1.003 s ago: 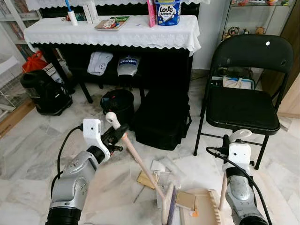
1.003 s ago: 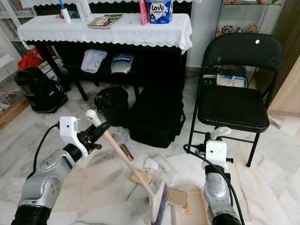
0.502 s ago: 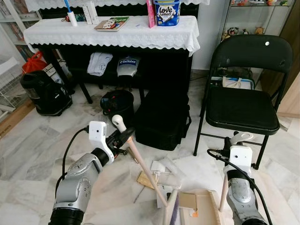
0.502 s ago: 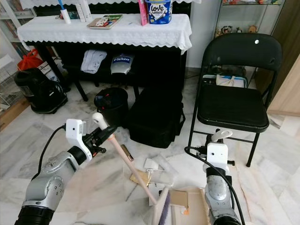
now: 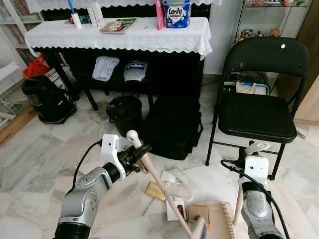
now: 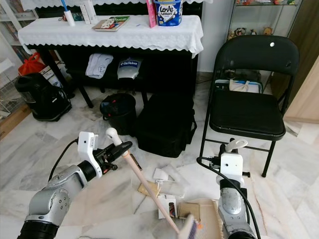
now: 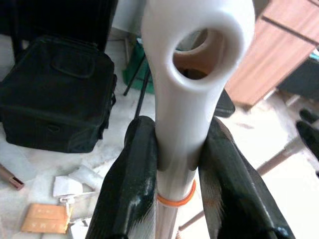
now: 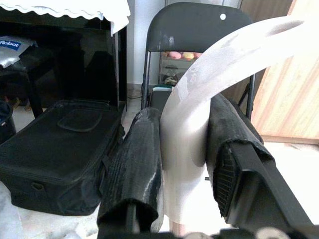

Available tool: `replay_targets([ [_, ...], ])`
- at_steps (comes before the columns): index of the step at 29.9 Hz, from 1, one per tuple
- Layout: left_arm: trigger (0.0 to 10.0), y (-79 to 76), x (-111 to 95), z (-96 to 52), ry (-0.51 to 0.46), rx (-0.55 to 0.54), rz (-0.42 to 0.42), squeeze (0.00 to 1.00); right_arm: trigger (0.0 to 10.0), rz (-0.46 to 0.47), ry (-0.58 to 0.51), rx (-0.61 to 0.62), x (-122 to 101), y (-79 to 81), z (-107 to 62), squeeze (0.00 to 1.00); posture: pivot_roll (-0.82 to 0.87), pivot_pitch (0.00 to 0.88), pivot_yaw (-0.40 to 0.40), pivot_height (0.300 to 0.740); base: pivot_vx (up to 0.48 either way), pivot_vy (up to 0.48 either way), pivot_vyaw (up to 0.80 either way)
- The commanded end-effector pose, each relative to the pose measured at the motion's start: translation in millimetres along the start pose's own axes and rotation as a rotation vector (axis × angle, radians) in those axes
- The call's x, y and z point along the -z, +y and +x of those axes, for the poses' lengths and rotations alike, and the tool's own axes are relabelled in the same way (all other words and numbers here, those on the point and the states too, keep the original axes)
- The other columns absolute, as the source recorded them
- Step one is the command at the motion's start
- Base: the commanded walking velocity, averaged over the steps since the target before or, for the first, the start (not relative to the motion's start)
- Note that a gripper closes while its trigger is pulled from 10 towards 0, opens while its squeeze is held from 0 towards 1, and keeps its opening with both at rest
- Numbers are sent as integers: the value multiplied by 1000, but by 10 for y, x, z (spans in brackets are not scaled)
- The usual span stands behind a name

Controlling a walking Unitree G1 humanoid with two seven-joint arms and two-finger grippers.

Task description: Sweep floor

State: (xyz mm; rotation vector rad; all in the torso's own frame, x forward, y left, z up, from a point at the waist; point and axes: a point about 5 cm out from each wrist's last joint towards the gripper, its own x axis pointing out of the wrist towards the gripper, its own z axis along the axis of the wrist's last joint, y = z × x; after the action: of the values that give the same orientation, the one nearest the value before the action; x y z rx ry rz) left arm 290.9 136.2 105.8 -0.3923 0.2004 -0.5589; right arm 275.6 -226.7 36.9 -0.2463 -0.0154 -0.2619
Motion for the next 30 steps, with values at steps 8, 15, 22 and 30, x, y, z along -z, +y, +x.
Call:
replay_targets([
  [8,10000,89,-510,-180,-197,-81,83,0,10000,4,-29,-10,-71,30,49,0,60,0,94,740,0,0,0],
  [15,10000,112,-505,-179,-175,-94,139,0,10000,4,-31,-12,-74,34,49,0,57,0,94,740,0,0,0],
  [22,10000,109,-322,-106,-106,-86,217,0,10000,-1,-30,-9,-57,4,26,0,51,1,94,740,0,0,0],
  [30,10000,188,-162,-50,-93,-146,206,0,10000,-3,-31,-7,-49,-7,10,0,34,8,95,740,0,0,0],
])
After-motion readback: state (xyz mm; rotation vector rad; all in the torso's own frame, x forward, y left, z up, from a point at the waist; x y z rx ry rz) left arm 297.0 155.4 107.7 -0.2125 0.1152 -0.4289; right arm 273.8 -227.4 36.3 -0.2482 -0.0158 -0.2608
